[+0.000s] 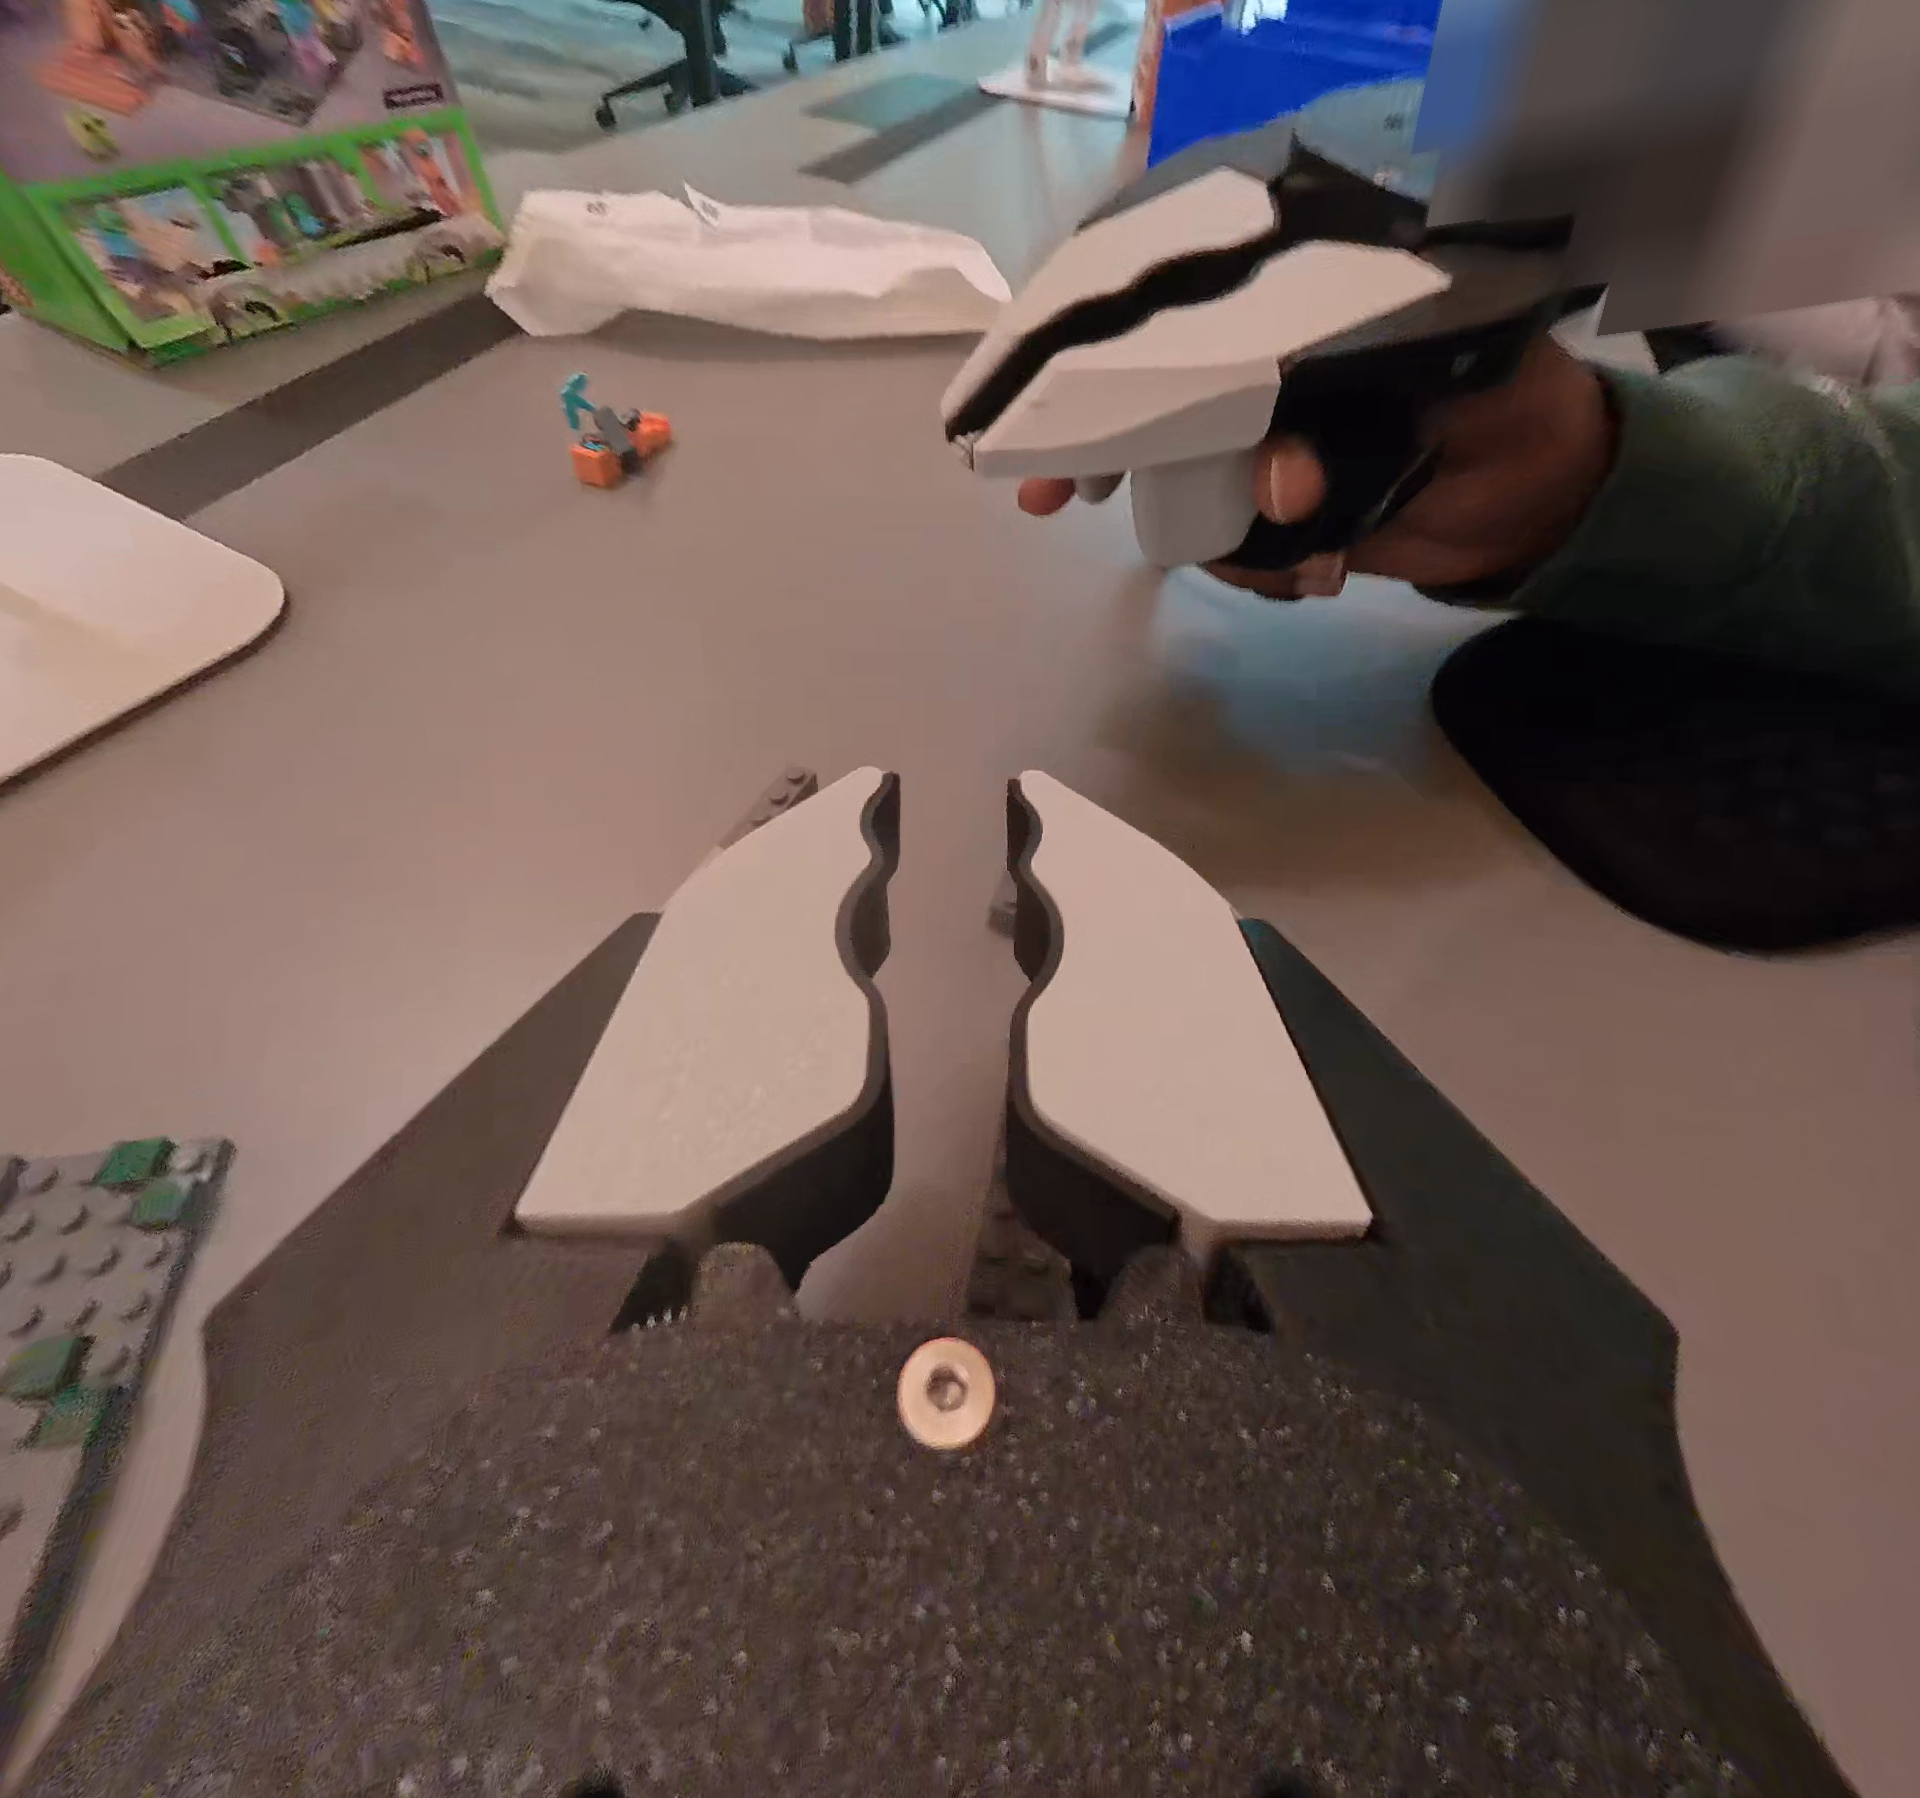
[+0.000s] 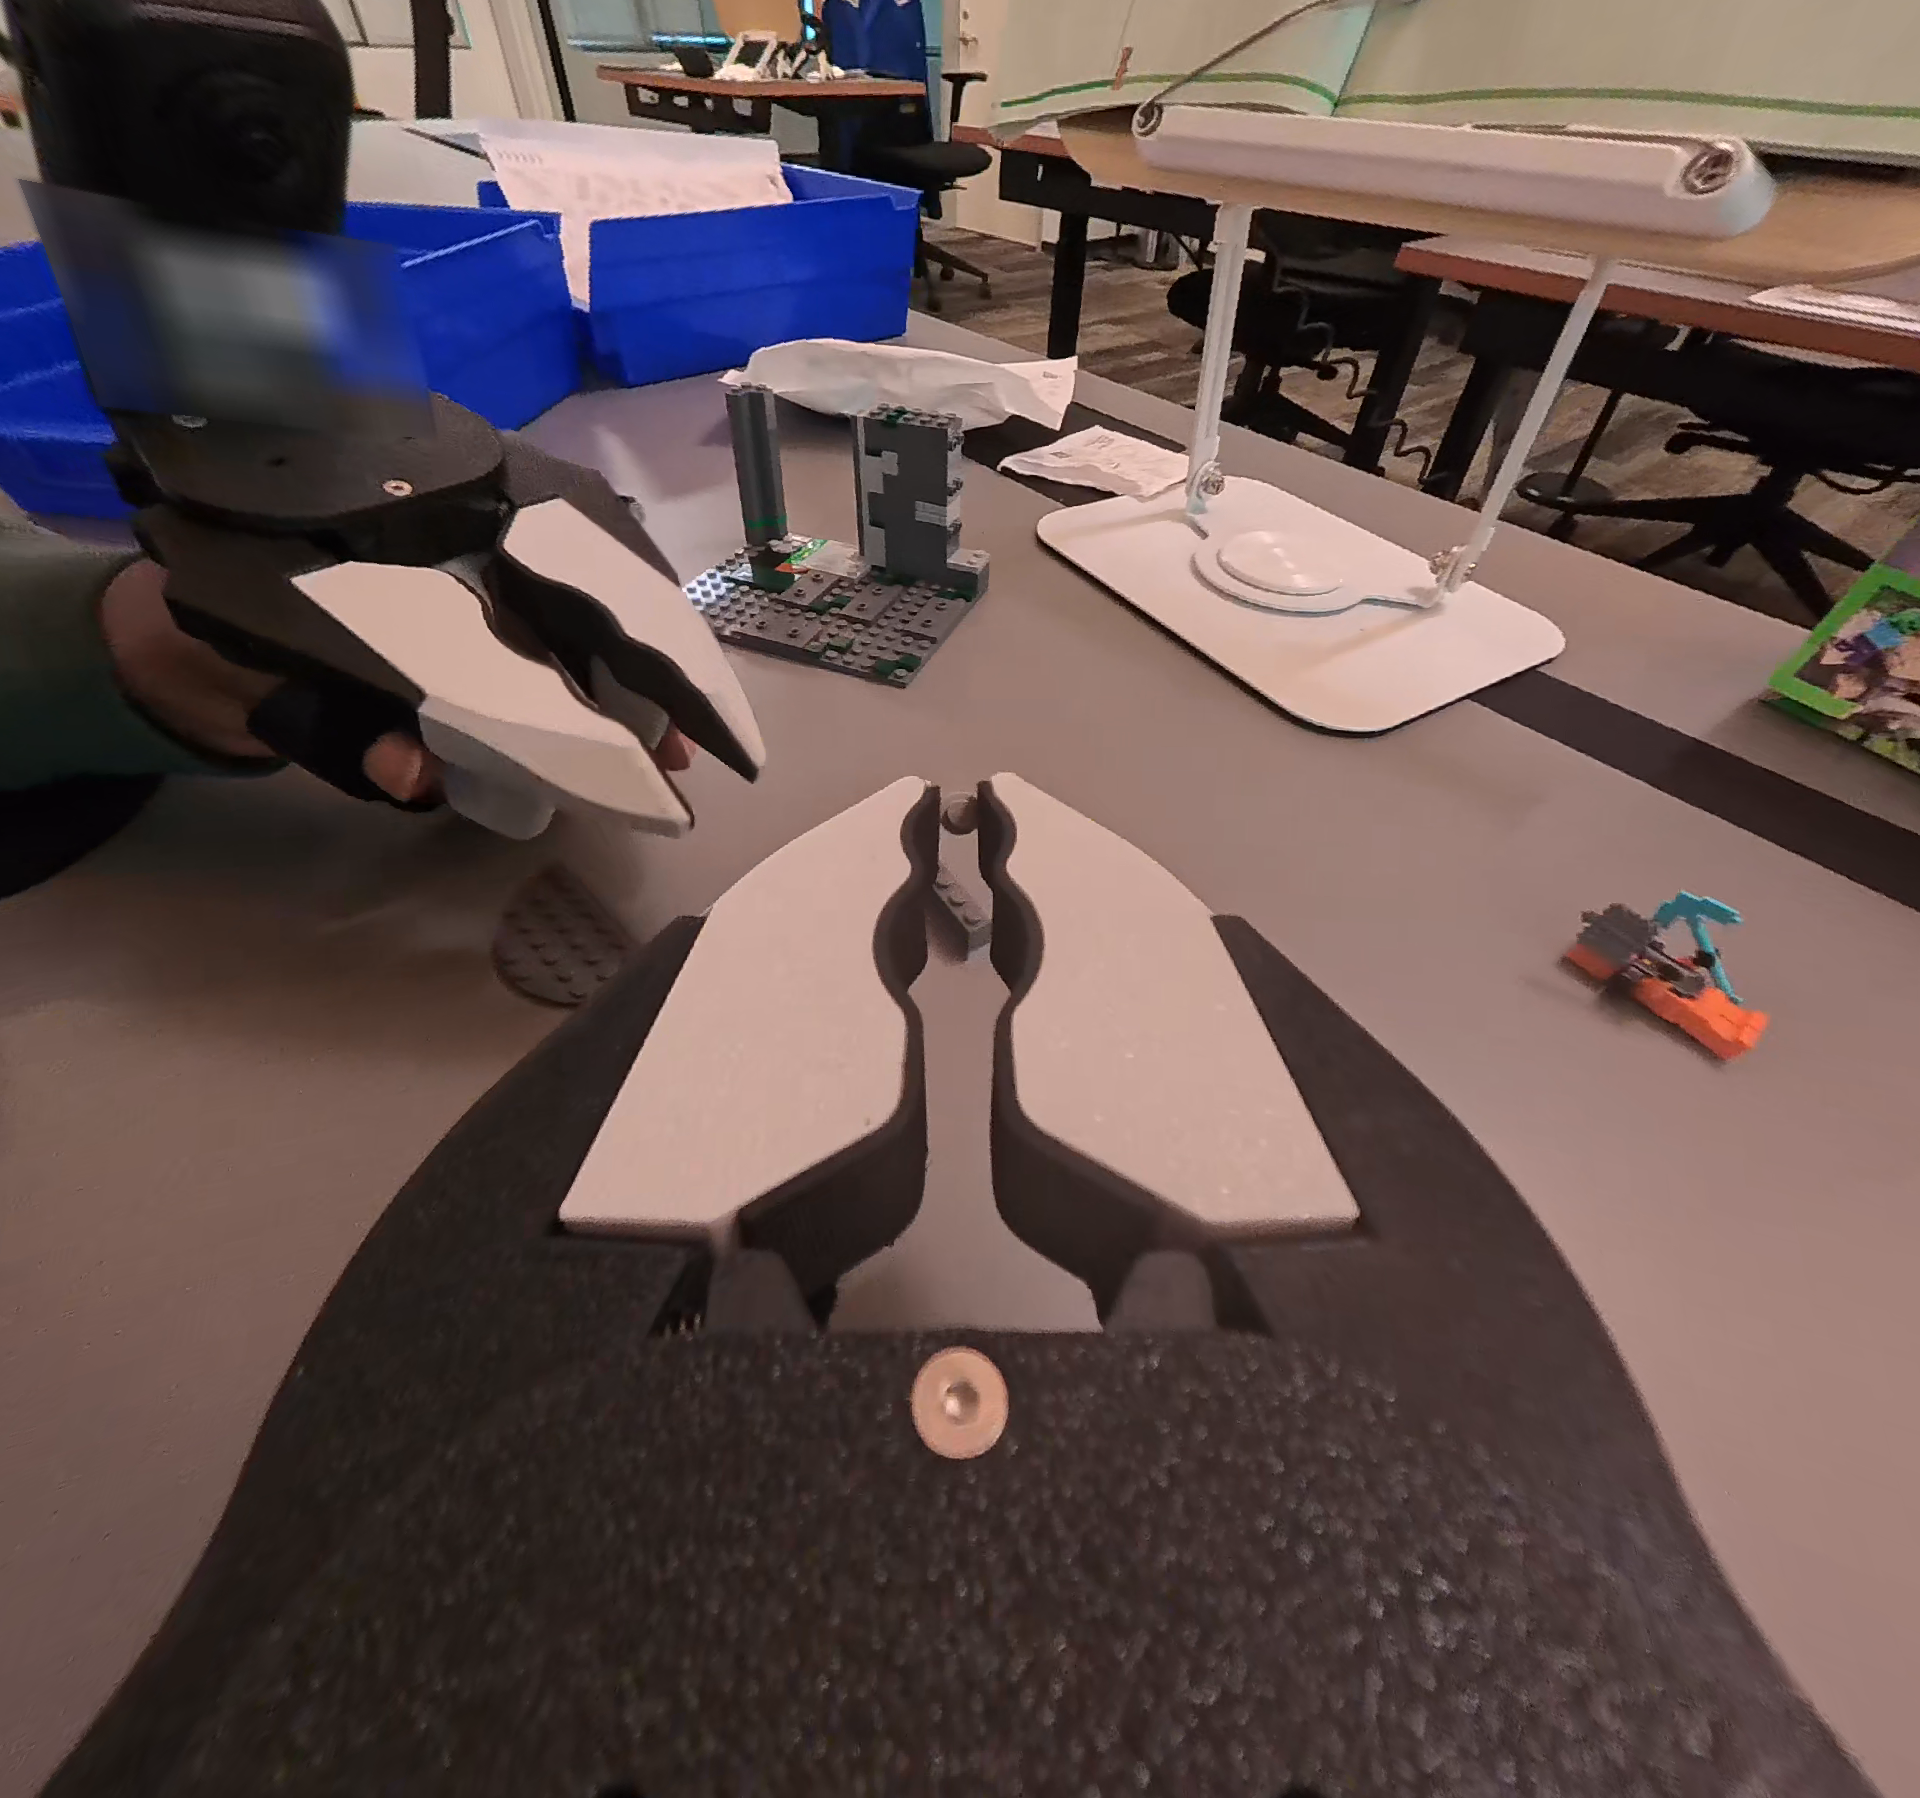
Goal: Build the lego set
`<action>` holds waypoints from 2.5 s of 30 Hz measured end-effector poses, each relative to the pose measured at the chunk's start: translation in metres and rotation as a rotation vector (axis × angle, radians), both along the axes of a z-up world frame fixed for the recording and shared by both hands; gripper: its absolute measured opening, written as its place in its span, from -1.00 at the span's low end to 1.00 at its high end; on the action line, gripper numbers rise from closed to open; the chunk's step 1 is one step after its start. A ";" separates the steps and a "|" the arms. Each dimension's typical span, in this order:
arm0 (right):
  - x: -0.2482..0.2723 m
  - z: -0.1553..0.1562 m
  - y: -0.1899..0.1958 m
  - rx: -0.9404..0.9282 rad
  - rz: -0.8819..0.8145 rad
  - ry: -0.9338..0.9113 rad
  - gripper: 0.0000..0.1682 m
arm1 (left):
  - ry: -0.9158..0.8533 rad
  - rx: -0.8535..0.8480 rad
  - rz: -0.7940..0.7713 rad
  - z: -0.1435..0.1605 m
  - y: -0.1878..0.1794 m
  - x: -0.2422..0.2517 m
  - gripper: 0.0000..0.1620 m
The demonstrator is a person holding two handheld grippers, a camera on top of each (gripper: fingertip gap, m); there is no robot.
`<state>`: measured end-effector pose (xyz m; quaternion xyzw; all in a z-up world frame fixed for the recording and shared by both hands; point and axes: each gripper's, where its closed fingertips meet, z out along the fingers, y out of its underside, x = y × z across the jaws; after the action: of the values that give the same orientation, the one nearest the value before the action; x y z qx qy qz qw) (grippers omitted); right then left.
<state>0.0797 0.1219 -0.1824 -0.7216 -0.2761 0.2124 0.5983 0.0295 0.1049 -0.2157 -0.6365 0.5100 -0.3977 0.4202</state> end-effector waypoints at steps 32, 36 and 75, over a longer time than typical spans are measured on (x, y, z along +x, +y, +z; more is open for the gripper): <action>0.004 -0.002 0.000 0.018 -0.020 -0.025 -0.92 | 0.393 0.034 -0.223 -0.059 -0.015 0.019 -0.77; 0.003 -0.004 0.000 0.012 -0.017 -0.027 -0.92 | 0.399 0.030 -0.229 -0.060 -0.017 0.018 -0.90; -0.051 -0.070 -0.037 -0.295 0.264 -0.297 -0.92 | 0.281 0.029 -0.018 -0.021 0.019 -0.020 -0.91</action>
<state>0.0284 0.0850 -0.2522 -0.7822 -0.4189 0.2182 0.4062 0.0092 0.1242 -0.2367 -0.6751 0.5751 -0.3011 0.3503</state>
